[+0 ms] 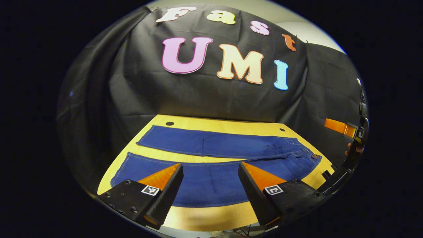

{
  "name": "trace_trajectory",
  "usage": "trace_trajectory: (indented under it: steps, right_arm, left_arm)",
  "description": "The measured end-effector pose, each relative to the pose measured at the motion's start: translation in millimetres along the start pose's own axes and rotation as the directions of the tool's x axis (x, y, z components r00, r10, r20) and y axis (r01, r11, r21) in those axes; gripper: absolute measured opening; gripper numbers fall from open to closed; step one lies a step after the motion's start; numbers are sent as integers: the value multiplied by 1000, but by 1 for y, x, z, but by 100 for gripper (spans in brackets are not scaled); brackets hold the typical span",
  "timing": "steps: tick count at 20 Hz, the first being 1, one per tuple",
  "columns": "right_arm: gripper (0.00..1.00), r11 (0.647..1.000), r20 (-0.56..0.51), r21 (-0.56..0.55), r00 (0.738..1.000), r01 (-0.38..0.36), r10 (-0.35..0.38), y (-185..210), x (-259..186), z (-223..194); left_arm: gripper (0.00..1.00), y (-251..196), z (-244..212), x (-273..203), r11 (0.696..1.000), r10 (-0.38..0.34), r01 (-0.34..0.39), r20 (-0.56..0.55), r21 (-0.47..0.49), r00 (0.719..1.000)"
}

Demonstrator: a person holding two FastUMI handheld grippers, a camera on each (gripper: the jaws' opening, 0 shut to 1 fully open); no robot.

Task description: Grasp the waist and the cuffs of the jeans and fold them to make the two legs overlap; first hold the waist and fold one-third of the jeans toward the cuffs, then hold the cuffs and fold the remaining one-third in the same direction to finish folding.

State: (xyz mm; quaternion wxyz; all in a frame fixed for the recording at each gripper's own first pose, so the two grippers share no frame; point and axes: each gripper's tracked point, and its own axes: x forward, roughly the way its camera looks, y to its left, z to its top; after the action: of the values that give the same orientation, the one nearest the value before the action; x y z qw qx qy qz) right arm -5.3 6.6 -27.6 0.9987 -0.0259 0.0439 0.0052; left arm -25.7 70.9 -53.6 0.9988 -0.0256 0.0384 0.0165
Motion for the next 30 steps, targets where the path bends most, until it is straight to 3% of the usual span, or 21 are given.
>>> trace_trajectory:
  steps: [5, 8, 12, 14, 16, 17, 18, 21, 24, 25, 27, 30]
  right_arm:
    - [97, 1000, -40, -25, 999, -14, 13, 12, -4, -21]
    - [97, 998, -81, -15, 995, -53, 52, 26, -5, -36]
    - [97, 995, -125, -58, 989, -86, 78, 35, -10, -57]
    - [97, 993, -153, -68, 985, -95, 83, 34, -17, -69]
    - [97, 993, -182, -71, 980, -92, 78, 30, -24, -76]
    - [92, 993, -195, -76, 978, -87, 71, 29, -26, -80]
    - [97, 994, -207, -83, 977, -77, 59, 25, -28, -84]
    - [97, 994, -240, -86, 970, -63, 40, 13, -39, -96]
    - [97, 995, -255, -99, 967, -35, 9, 2, -44, -99]
    - [92, 995, -258, -98, 966, -25, -1, -2, -45, -101]
    - [97, 996, -271, -88, 962, -2, -22, -12, -47, -106]
    - [93, 998, -291, -50, 956, 31, -44, -25, -46, -109]
  left_arm:
    - [99, 52, -42, -12, 1000, 12, -12, -105, -5, 994]
    - [99, 82, -68, -21, 999, 2, 8, -188, 52, 982]
    - [99, 112, -104, -37, 965, -73, 155, -353, 211, 933]
    - [99, 129, -119, -43, 923, -69, 230, -453, 309, 889]
    - [99, 144, -127, -45, 861, -62, 315, -532, 399, 844]
    - [99, 152, -130, -44, 828, -67, 362, -566, 428, 822]
    - [98, 160, -135, -41, 796, -71, 412, -607, 443, 791]
    - [96, 170, -141, -46, 713, -59, 533, -719, 455, 693]
    - [96, 174, -141, -49, 640, -25, 616, -789, 459, 613]
    - [96, 172, -141, -51, 617, -15, 640, -806, 458, 592]
    - [96, 170, -145, -56, 582, 0, 672, -827, 457, 563]
    - [100, 163, -148, -60, 552, 23, 701, -849, 451, 528]
